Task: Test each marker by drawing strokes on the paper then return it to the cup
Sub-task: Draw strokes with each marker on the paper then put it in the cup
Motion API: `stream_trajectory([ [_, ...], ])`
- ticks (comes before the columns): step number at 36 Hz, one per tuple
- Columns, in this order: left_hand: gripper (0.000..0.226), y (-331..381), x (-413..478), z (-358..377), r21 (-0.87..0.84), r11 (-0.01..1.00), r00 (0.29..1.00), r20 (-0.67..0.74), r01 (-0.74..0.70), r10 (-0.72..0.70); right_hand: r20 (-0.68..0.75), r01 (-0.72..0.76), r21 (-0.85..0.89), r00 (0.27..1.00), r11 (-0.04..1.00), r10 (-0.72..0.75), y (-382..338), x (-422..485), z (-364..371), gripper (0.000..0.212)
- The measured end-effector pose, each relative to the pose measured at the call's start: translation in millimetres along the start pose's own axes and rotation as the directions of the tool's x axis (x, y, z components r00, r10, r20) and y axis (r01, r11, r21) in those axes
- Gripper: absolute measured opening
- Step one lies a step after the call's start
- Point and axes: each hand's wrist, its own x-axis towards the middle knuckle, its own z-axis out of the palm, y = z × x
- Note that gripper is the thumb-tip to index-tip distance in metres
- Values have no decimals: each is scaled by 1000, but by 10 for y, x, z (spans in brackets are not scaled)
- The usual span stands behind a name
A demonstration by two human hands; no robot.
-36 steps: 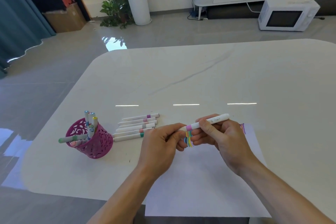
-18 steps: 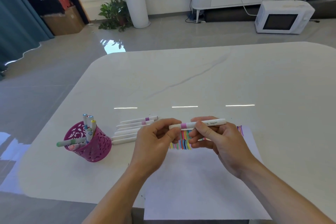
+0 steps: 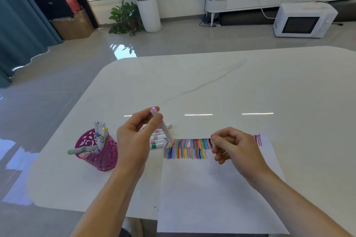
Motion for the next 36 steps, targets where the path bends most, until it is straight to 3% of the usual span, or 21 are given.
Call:
stream_trajectory([
  [4, 13, 44, 6, -123, 96, 981, 984, -46, -167, 172, -7, -42, -88, 999, 995, 41, 39, 5, 1, 8],
  [8, 15, 85, 23, -284, 295, 903, 937, -59, -313, 344, -41, -99, -178, 995, 979, 93, 78, 21, -21, 11],
  [15, 22, 236, 30, -531, 492, 755, 836, -92, -435, 541, -71, -151, -290, 988, 945, 137, 143, 28, -16, 14],
  [21, 25, 335, 40, -724, 531, 720, 797, -127, -448, 590, -62, -162, -322, 987, 933, 151, 160, 30, 8, 15],
  [26, 22, 345, 52, -830, 561, 729, 816, -154, -391, 557, -67, -164, -333, 986, 929, 150, 158, 30, 22, 14],
  [30, 25, 355, 44, -890, 632, 672, 802, -131, -385, 582, -66, -162, -339, 987, 927, 149, 159, 29, 29, 14],
  [36, 22, 290, 69, -935, 648, 700, 846, -156, -302, 510, -72, -179, -326, 984, 928, 165, 161, 38, 34, 14],
])
